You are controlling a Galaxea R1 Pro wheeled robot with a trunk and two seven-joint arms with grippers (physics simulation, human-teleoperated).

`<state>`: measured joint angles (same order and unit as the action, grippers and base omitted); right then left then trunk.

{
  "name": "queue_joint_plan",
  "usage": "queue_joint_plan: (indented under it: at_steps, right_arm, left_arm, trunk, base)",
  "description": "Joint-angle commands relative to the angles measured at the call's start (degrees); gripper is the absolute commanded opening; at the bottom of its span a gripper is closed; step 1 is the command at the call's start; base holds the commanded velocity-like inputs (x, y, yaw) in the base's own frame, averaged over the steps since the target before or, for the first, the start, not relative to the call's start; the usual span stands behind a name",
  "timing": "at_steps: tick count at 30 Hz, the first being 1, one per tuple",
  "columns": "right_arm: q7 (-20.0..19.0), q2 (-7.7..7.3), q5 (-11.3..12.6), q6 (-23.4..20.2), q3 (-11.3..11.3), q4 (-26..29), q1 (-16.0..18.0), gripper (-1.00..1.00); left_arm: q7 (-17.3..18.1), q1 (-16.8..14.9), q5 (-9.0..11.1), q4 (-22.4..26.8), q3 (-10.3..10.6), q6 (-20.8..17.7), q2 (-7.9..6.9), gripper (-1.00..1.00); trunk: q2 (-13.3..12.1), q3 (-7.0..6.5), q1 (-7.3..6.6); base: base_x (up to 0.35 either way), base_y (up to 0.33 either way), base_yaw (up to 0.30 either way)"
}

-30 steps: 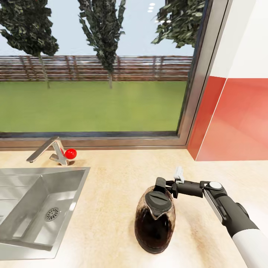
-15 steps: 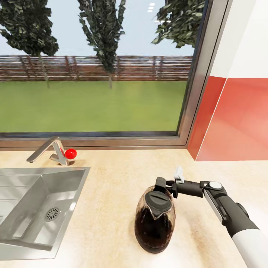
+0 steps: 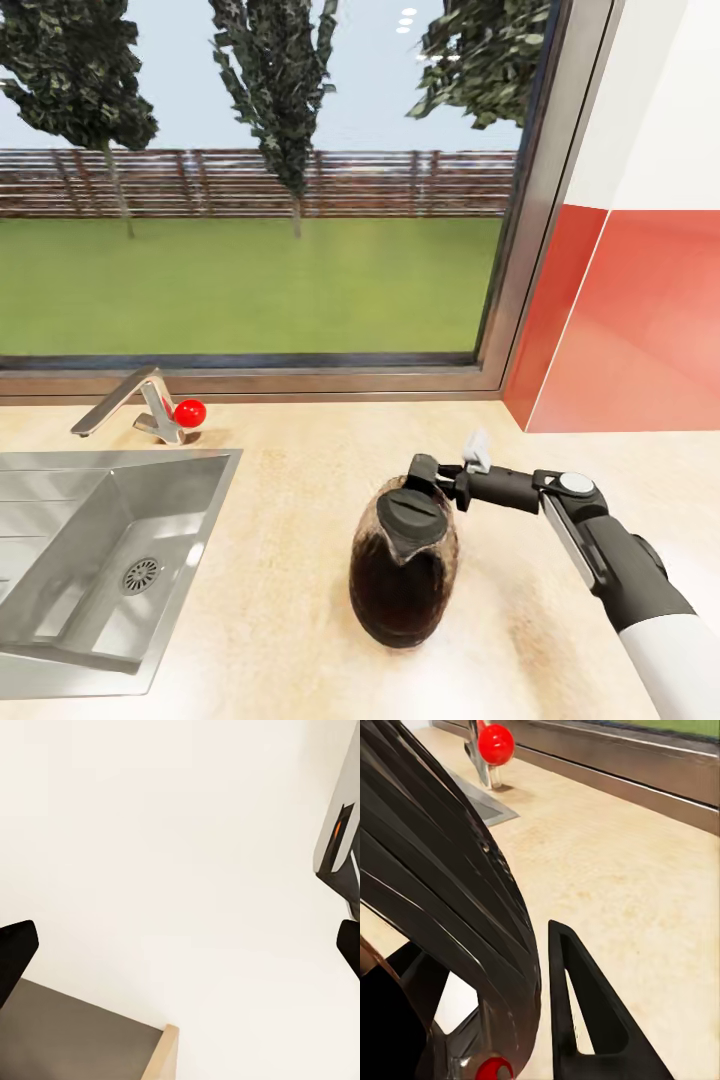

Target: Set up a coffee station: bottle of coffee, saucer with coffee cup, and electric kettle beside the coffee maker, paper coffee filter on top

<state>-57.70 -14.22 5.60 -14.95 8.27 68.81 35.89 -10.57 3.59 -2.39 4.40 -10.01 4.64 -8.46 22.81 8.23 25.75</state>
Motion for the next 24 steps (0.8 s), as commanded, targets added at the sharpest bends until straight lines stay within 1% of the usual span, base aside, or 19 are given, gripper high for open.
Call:
queue_joint_plan:
  at_steps: [1,3,4,7,8,9,12,14,15,16,18,20,22,24]
  right_arm:
    - [0.5,0.35,0.6,-2.6,0.1,1.0,0.1,-1.0]
    - [2.4,1.69,0.6,-6.0,0.0,3.2,0.1,-1.0]
    - [4.0,2.38,0.6,-7.3,0.0,4.5,0.1,-1.0]
    - [11.0,4.11,0.6,-11.1,0.0,8.7,0.1,-1.0]
    - [12.3,4.35,0.6,-11.9,0.0,9.4,0.1,-1.0]
    - [14.6,4.96,0.6,-13.6,0.0,10.6,0.1,-1.0]
    - [21.0,7.73,0.6,-18.7,0.0,13.7,0.6,-1.0]
    - [26.7,9.72,0.6,-21.1,0.0,14.7,1.3,-1.0]
    - [30.0,10.65,0.6,-21.9,0.0,14.9,1.6,-1.0]
    - [31.8,11.08,0.6,-22.2,0.0,15.0,1.7,-1.0]
    - [38.6,12.84,0.6,-22.9,0.0,15.2,2.1,-1.0]
    - [43.8,14.58,0.6,-23.3,0.0,15.4,2.2,-1.0]
    - [47.3,16.04,0.6,-23.6,0.1,16.0,2.3,-1.0]
    - [48.9,16.8,0.7,-23.9,0.3,16.5,2.3,-1.0]
  left_arm:
    - [-0.1,0.0,-0.2,0.1,-0.4,0.1,0.02,1.0]
    - [-0.1,0.0,-0.2,0.1,-0.4,0.1,0.02,1.0]
    - [-0.1,0.0,-0.2,0.1,-0.4,0.1,0.02,1.0]
    - [-0.1,0.0,-0.2,0.1,-0.4,0.1,0.02,1.0]
    - [-0.1,0.0,-0.2,0.1,-0.4,0.1,0.02,1.0]
    - [0.0,0.0,-0.2,0.1,-0.4,0.1,0.02,1.0]
    - [0.0,0.0,-0.2,0.1,-0.3,0.1,-0.02,1.0]
    - [-0.1,0.0,-0.2,0.2,-0.3,0.1,-0.05,1.0]
    - [-0.1,0.0,-0.2,0.2,-0.3,0.1,-0.06,1.0]
    - [-0.1,0.0,-0.2,0.2,-0.3,0.1,-0.06,1.0]
    - [-0.1,0.0,-0.2,0.2,-0.3,0.1,-0.06,1.0]
    - [-0.1,0.0,-0.2,0.2,-0.3,0.1,-0.07,1.0]
    - [-0.1,0.0,-0.2,0.2,-0.3,0.1,-0.07,1.0]
    - [-0.1,0.0,-0.2,0.2,-0.3,0.1,-0.07,1.0]
  trunk:
    - [0.1,0.1,0.03]
    - [0.1,0.1,0.03]
    - [0.1,0.1,0.03]
    - [0.1,0.1,0.03]
    - [0.1,0.1,0.03]
    - [0.1,0.1,0.03]
    - [0.1,0.1,0.03]
    - [0.1,0.1,0.03]
    - [0.1,0.1,0.03]
    - [0.1,0.1,0.03]
    - [0.1,0.1,0.03]
    - [0.1,0.1,0.03]
    - [0.1,0.1,0.03]
    - [0.1,0.1,0.03]
  base:
    - [0.0,0.0,0.0]
    - [0.0,0.0,0.0]
    - [0.0,0.0,0.0]
    - [0.0,0.0,0.0]
    - [0.0,0.0,0.0]
    - [0.0,0.0,0.0]
    - [0.0,0.0,0.0]
    - [0.0,0.0,0.0]
    - [0.0,0.0,0.0]
    - [0.0,0.0,0.0]
    - [0.0,0.0,0.0]
    - [0.0,0.0,0.0]
    - [0.0,0.0,0.0]
    - [0.0,0.0,0.0]
